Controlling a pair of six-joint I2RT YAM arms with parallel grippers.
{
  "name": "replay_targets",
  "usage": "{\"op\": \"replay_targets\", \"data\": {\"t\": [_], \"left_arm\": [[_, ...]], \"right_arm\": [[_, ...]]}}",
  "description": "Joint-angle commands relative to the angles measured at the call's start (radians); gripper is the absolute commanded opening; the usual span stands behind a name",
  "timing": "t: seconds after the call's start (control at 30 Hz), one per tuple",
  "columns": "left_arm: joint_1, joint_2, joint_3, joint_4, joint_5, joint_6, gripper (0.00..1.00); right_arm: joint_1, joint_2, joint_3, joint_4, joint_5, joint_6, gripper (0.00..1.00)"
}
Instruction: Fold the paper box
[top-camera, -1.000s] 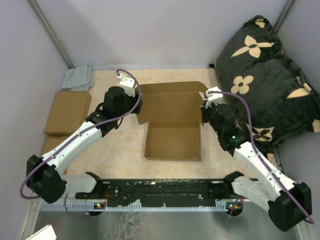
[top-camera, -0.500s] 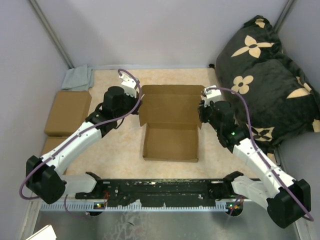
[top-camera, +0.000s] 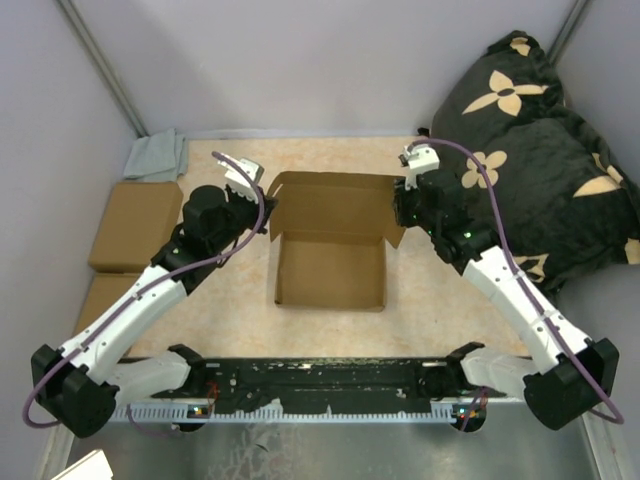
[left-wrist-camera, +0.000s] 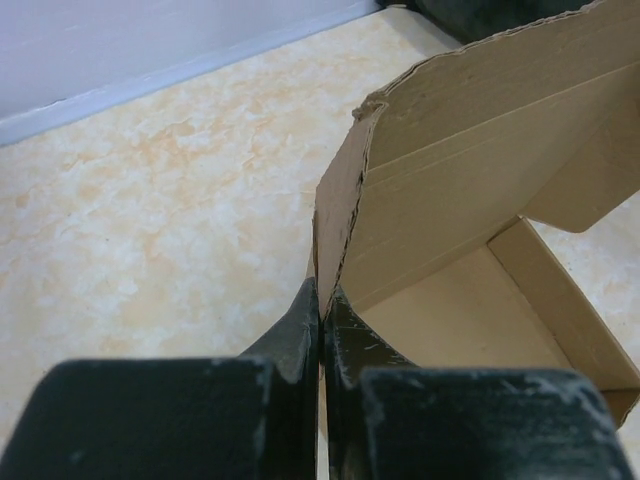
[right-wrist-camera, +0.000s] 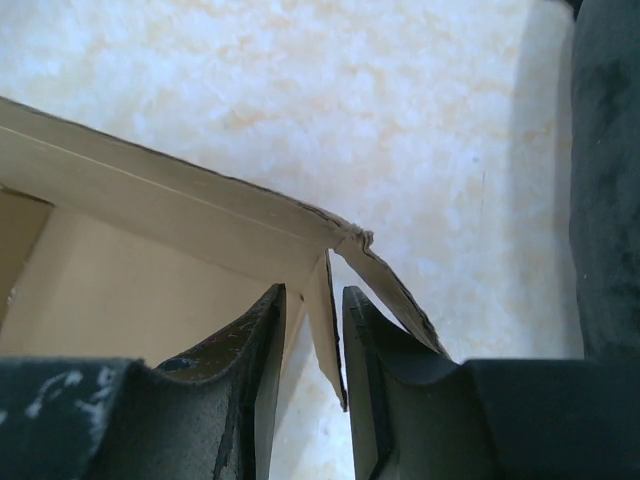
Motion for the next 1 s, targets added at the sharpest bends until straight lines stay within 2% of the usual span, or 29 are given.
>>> {"op": "replay_targets", "data": {"t": [0.0,0.17,0.43,0.63,0.97], "left_arm": [[-0.005,-0.053,-0.046,0.109,0.037,0.025,0.00],[-0.004,-0.077,-0.069,0.133,0.033,0.038,0.00],[-0.004,-0.053,-0.065,0.161,0.089,-0.064,0.01],[-0.005,-0.012,-0.059,0.207,0.127,-0.144,0.01],[-0.005,0.051,-0.051,0.238,0.069,-0.288,0.05]], "right_arm": [[0.003,0.033,0.048,-0.072,0.015,-0.003,0.30],[0.003,0.070,0.062,-0.093,-0.009,0.006,0.29],[0.003,0.189,0.180,-0.199,-0.099,0.150,0.16],[0.003,0.182,0.172,-0.128,-0.053,0.200,0.11],[0.004,0.122,0.113,-0.018,0.009,0.234,0.08]]}}
